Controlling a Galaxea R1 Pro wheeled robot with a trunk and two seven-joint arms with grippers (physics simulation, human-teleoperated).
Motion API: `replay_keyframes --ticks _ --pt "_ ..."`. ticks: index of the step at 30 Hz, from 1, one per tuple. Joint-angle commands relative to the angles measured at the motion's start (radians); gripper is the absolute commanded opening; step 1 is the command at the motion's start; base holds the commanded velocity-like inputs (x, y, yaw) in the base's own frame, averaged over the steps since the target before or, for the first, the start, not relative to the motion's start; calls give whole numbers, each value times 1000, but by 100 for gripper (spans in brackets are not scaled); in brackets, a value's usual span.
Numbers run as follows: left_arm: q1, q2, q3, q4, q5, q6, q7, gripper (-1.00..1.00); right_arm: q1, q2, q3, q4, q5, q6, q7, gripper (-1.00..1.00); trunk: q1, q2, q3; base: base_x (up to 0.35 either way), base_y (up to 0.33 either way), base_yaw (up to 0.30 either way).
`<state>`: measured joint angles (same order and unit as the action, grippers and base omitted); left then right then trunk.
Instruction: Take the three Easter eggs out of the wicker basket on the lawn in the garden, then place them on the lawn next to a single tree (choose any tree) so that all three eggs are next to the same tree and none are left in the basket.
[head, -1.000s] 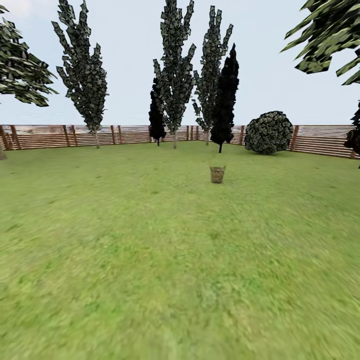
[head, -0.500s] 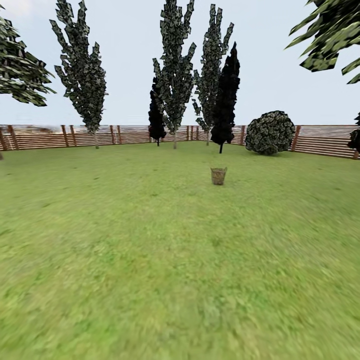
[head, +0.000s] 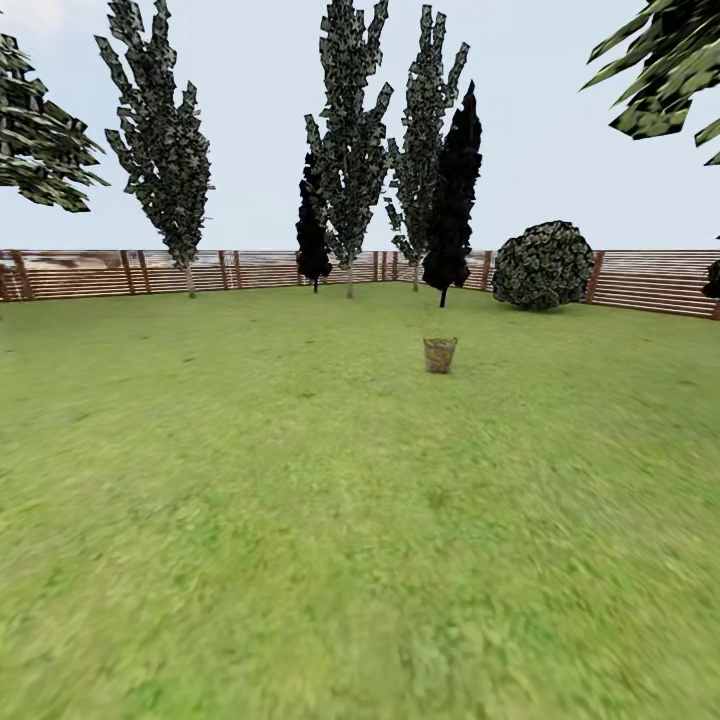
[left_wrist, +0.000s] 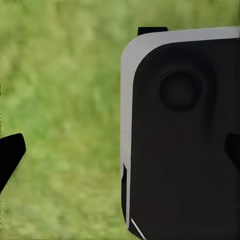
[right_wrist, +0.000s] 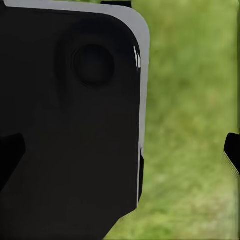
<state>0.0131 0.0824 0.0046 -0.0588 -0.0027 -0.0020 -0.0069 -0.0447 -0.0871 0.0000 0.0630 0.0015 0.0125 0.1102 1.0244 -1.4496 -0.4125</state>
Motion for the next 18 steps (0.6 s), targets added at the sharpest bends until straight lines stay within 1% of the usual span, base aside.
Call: replay_keyframes --ticks 1,18 --pt "1 0 0 -2 0 0 -1 100 -1 0 0 2 0 1 3 100 1 0 -1 298 0 0" --pt "1 0 1 -3 1 0 -1 100 -1 0 1 2 0 1 3 100 1 0 -1 294 0 0"
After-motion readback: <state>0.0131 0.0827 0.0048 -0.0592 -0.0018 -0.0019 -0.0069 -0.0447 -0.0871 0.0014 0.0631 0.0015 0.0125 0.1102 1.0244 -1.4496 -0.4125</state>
